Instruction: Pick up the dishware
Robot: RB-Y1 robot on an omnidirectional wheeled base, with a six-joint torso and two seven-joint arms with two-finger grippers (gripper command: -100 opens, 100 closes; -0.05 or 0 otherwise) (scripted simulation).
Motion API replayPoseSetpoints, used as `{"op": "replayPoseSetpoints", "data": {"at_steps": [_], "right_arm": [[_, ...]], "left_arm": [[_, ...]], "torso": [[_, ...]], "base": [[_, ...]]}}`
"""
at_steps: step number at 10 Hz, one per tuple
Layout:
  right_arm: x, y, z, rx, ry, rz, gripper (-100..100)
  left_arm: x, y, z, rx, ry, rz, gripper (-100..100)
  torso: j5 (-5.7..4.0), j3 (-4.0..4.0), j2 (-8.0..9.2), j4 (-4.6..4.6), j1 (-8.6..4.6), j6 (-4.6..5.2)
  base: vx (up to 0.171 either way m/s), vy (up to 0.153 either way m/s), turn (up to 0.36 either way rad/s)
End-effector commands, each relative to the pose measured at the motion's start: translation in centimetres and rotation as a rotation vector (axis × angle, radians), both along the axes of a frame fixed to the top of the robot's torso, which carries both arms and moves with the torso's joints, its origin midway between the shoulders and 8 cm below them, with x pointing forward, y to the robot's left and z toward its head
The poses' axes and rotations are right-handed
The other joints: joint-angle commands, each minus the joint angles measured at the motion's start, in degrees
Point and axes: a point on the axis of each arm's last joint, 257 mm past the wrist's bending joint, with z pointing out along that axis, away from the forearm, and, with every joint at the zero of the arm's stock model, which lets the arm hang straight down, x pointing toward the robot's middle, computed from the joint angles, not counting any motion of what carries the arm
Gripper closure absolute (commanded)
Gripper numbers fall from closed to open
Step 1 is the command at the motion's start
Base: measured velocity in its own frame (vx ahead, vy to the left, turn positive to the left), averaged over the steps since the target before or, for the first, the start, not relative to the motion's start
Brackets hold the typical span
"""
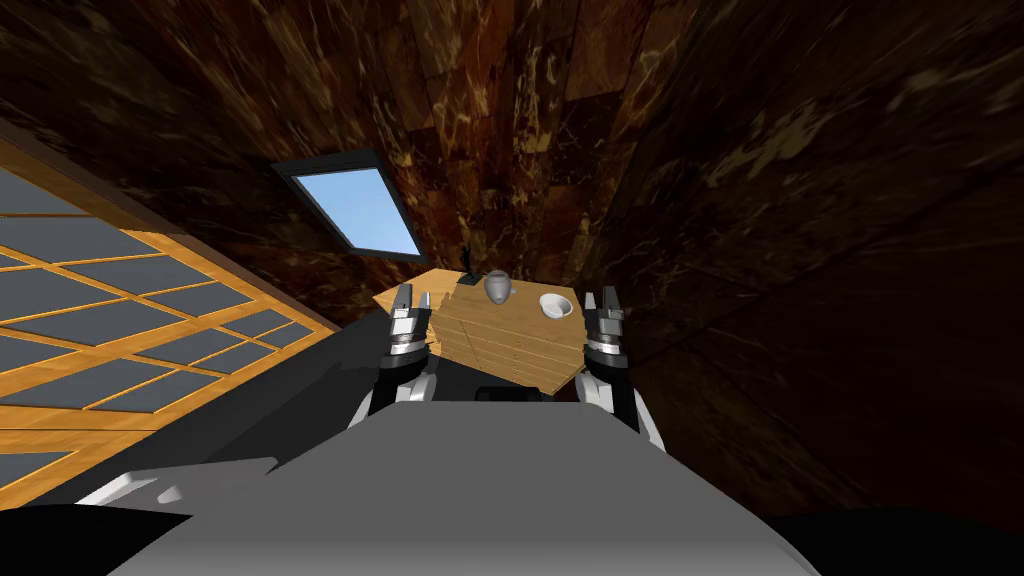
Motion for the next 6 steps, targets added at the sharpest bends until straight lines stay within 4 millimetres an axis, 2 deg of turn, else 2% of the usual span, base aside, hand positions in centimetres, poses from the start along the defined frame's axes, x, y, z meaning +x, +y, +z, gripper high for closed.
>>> {"op": "replayPoseSetpoints", "data": {"at_steps": [1, 4, 6], "right_arm": [[0.3, 0.0, -1.3, -0.034, 0.042, 0.011, -100], [0.7, -0.2, -4.6, -0.105, 0.141, 0.026, -100], [0.8, -0.8, -7.8, -0.164, 0.233, 0.032, -100]], "left_arm": [[0.0, 0.0, 0.0, 0.0, 0.0, 0.0, 0], [0.0, 0.0, 0.0, 0.0, 0.0, 0.0, 0], [0.0, 0.0, 0.0, 0.0, 0.0, 0.0, 0]], "torso": [[0.0, 0.0, 0.0, 0.0, 0.0, 0.0], [0.06, 0.25, 0.45, 0.09, 0.29, 0.0], [0.08, 0.27, 0.47, 0.11, 0.39, 0.0]], "base": [[-0.04, 0.037, 0.035], [-0.114, 0.08, 0.036], [-0.112, 0.133, 0.055]]}}
